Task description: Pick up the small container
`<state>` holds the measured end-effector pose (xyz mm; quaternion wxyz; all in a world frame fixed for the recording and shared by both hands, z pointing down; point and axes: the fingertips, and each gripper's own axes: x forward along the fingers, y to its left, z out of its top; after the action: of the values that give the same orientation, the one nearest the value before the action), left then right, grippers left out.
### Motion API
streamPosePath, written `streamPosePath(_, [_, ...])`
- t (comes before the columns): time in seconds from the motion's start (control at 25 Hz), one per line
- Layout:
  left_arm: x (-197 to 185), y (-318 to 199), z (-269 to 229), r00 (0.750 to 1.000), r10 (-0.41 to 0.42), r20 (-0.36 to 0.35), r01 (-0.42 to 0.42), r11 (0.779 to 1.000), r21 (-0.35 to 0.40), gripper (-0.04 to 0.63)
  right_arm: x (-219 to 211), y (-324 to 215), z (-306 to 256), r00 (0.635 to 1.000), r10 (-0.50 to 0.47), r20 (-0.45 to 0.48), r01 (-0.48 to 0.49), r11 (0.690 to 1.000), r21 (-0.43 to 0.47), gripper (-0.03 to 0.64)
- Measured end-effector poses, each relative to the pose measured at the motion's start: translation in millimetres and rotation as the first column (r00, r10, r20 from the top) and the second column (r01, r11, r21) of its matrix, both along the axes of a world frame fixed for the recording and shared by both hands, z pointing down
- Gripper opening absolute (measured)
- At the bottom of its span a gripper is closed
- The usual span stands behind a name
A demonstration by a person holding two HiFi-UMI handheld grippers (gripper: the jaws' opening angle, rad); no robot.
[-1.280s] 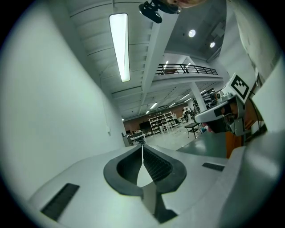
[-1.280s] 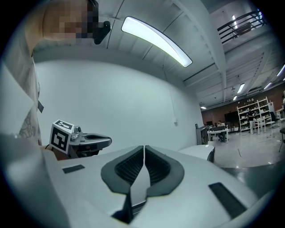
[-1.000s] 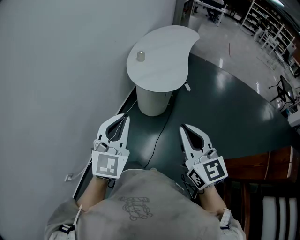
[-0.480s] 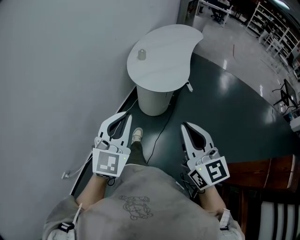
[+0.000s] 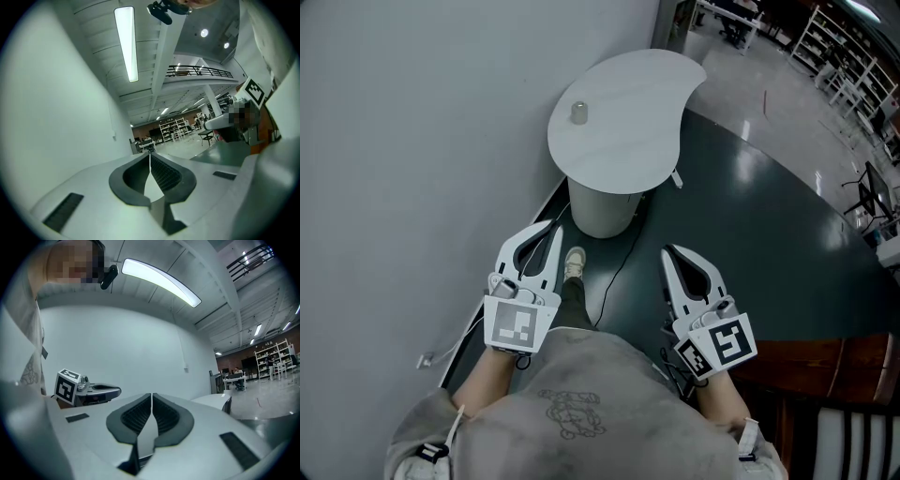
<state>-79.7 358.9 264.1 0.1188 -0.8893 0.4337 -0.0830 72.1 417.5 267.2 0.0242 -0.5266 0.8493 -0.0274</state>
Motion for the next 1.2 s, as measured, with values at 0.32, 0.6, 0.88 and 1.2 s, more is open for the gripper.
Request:
streamPosePath(0.32, [-2,-67,5,0.999,-0.015,-0.032,0.015,1.0,-0.014,0.02,7,-58,7,1.0,0.013,0.016,-0.012,0.999,-0.035,0.032])
streamPosePath(0.6, [1,-136,6,1.0,0.007,-0.017,-0.007,0.999,-0.033,0.02,6,-124,9,1.0,0.013,-0.017,-0.014,0.997,-0.072,0.032])
streamPosePath(0.88, [0,-226,33,1.0,0.025,0.017,-0.024,0.996,-0.084,0.02,0,-217,30,1.0,0.016,-0.013,-0.017,0.994,-0.11,0.032])
streamPosePath(1.2, [-19,-339,2,0.997,0.06,0.056,-0.055,0.994,-0.097,0.02,-24,-327,-3,0.999,0.027,-0.02,-0.029,0.992,-0.119,0.032])
